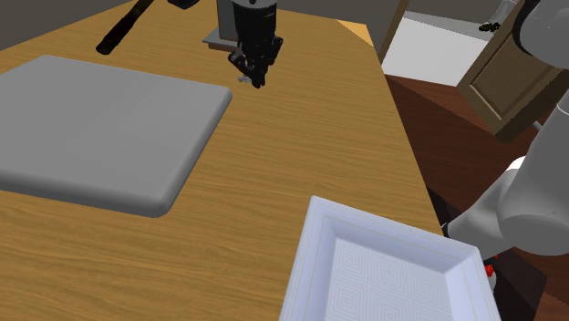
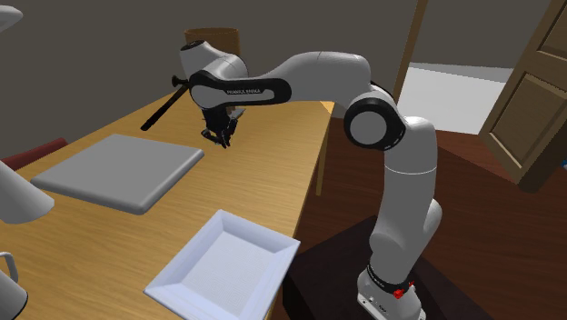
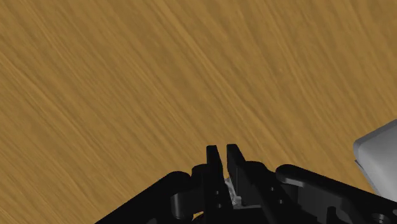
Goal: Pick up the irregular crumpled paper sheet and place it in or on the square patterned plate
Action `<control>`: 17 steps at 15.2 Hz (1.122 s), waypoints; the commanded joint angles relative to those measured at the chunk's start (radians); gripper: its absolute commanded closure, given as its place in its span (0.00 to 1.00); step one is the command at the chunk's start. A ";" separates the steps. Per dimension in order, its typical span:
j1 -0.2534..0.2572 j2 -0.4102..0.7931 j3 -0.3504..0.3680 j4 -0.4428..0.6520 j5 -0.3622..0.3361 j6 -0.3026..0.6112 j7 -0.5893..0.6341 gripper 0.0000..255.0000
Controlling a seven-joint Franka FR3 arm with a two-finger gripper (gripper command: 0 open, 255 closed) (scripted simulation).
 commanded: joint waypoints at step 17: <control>-0.047 0.127 -0.005 0.189 0.129 -0.010 -0.011 0.00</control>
